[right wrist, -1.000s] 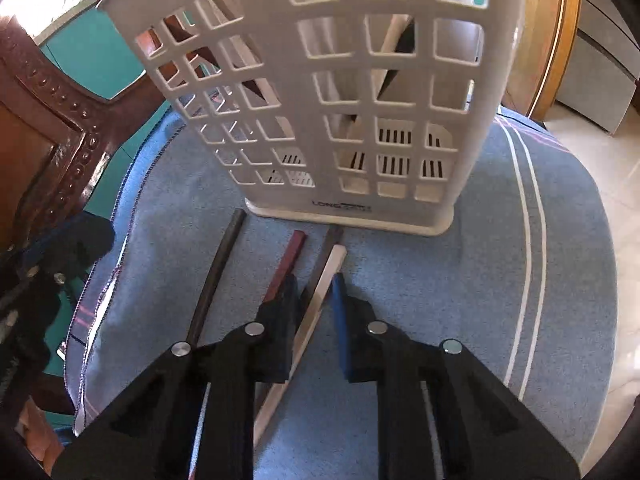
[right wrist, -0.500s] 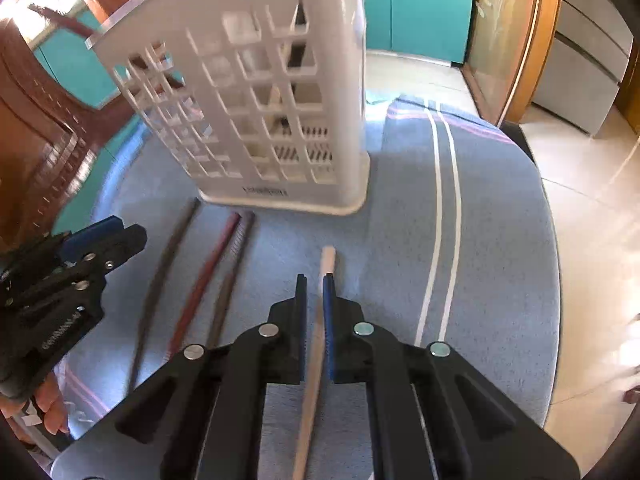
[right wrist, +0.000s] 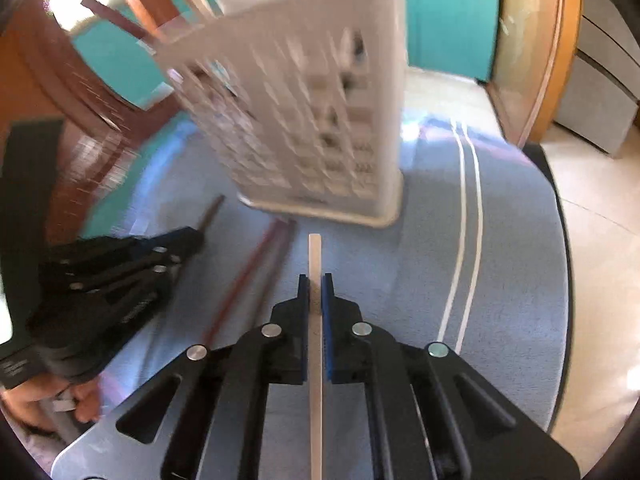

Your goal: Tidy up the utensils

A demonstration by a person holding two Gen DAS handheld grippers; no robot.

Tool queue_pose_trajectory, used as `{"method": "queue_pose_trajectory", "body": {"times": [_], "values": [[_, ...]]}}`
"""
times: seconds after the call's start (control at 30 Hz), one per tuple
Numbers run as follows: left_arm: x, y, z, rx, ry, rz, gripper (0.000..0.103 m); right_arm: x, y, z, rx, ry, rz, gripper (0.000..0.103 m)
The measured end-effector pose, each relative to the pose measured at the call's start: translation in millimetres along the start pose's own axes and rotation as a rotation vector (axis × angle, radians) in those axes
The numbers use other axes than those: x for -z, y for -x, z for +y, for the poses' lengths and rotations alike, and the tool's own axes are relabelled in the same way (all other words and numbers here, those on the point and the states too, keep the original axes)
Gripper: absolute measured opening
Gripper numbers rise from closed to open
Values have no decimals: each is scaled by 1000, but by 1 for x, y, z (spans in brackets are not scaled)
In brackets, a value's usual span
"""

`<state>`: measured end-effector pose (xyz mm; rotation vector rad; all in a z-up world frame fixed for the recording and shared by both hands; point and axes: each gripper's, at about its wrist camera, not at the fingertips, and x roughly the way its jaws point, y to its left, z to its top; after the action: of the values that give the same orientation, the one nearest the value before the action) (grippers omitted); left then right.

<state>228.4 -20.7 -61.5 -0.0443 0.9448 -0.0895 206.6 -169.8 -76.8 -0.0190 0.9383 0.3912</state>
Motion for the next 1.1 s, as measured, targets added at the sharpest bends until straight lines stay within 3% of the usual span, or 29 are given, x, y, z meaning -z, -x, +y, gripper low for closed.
{"method": "queue_pose_trajectory", "body": {"times": [0.2,0.33,0.43,0.57,0.67,0.8,0.93,1.1], "values": [[-4,105,3,70,-4,-213,7,-12,98,-5,-162,14,-192,6],[-13,188,-1,116,-19,-406,7,-21,151,-9,-219,2,-305,6],[-29,236,0,154,0,-552,7,-49,189,-17,-256,-7,-414,6],[-63,270,10,191,84,-714,7,-82,238,-30,-241,-52,-612,7],[-85,266,12,172,133,-783,7,-111,251,-43,-220,-98,-758,7],[-103,225,15,130,151,-763,7,-134,220,-50,-138,-99,-782,7],[-127,180,13,90,135,-686,7,-143,169,-46,-69,-77,-705,7],[-131,130,0,49,94,-574,7,-142,123,-29,0,-6,-611,7]]}}
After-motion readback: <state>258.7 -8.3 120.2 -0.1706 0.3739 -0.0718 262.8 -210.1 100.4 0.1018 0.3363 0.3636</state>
